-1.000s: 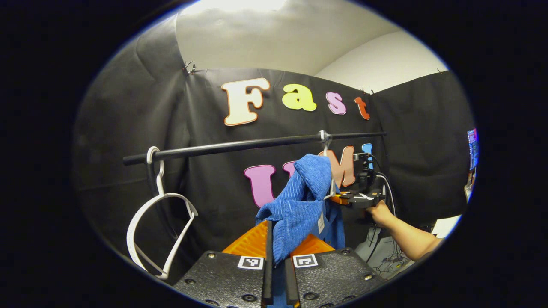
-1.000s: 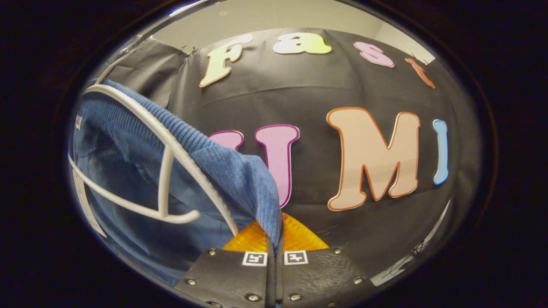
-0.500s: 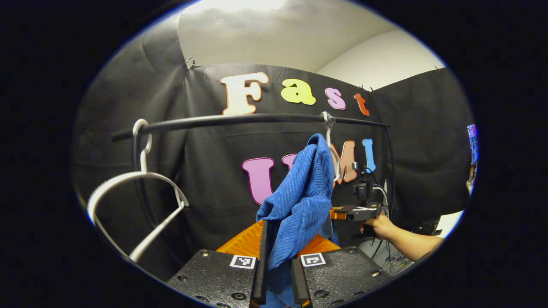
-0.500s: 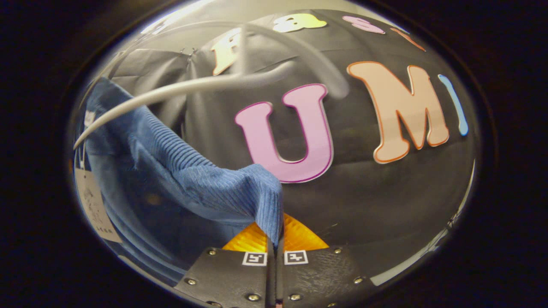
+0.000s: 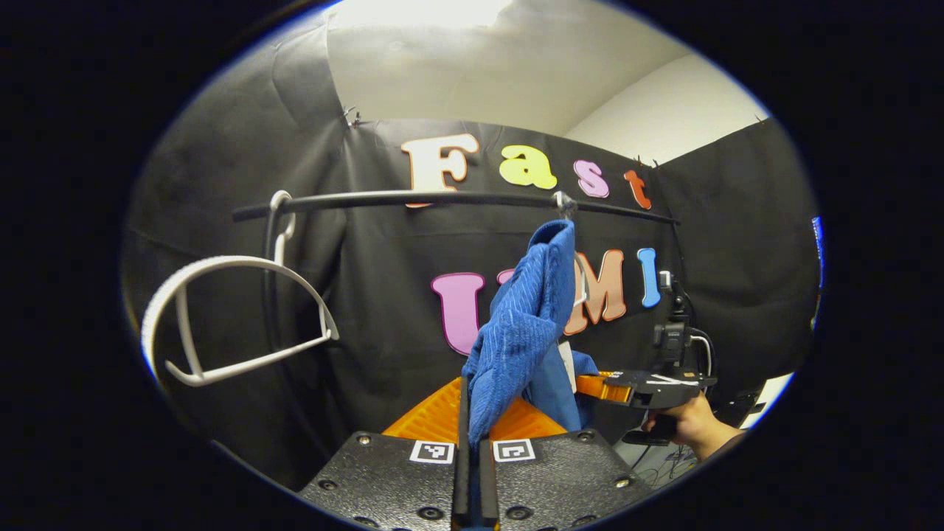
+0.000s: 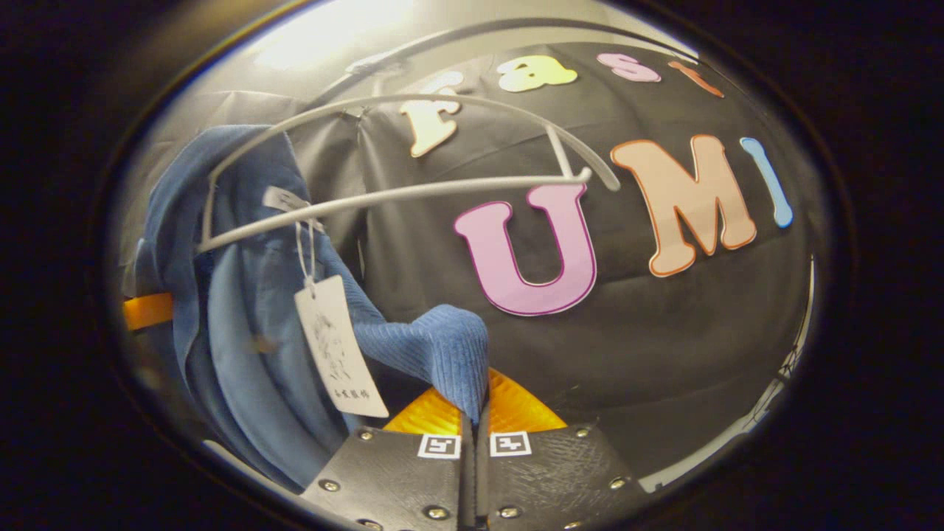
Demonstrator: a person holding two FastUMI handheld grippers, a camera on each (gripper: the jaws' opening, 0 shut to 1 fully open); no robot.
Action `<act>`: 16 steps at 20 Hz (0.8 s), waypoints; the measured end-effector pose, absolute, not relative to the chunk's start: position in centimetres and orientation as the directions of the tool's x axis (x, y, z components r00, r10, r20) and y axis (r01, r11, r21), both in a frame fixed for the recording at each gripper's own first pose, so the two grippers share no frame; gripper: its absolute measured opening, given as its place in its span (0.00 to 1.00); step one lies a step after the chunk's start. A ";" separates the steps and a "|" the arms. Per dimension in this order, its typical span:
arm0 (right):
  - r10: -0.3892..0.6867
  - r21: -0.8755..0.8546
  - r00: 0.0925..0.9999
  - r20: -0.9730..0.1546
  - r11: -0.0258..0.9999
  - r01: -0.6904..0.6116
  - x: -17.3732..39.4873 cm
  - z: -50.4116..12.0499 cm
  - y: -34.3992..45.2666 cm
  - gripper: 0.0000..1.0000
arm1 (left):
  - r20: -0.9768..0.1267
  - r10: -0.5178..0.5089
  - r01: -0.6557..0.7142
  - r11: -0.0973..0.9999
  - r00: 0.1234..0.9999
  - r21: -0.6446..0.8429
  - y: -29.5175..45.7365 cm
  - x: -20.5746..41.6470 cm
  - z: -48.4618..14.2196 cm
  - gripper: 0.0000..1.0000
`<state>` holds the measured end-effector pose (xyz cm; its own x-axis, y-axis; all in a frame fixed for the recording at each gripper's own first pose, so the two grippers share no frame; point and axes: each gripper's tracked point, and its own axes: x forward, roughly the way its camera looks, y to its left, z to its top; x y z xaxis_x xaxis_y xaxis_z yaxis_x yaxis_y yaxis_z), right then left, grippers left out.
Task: Grasp the clothes on the hanger with both hands and then place them into the laundry hamper below.
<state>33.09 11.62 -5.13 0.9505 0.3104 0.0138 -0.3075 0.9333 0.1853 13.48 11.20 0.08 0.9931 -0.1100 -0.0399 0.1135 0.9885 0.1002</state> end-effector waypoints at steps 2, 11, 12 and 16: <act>0.347 0.202 0.937 0.031 0.916 -0.346 30.6 -4.2 14.2 0.01 | -0.015 -0.115 0.116 0.987 0.993 0.115 10.9 12.3 0.9 0.02; 0.296 0.192 0.952 0.070 0.933 -0.304 23.1 -2.3 15.5 0.01 | 0.035 -0.100 0.098 0.993 0.994 0.063 12.6 7.7 1.4 0.00; 0.283 0.183 0.956 0.074 0.939 -0.292 22.6 -2.2 15.2 0.00 | 0.027 -0.093 0.091 0.994 0.995 0.061 12.7 7.4 1.0 0.00; 0.256 0.179 0.963 0.078 0.947 -0.267 20.6 -2.1 14.6 0.00 | 0.005 -0.046 0.046 0.997 0.999 0.060 12.8 6.3 -0.1 0.00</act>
<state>20.62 14.61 -2.11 0.9634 0.2564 0.0783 -0.2666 0.9470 0.1794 6.29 12.85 -0.08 0.9989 -0.0464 0.0050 0.0460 0.9972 0.0597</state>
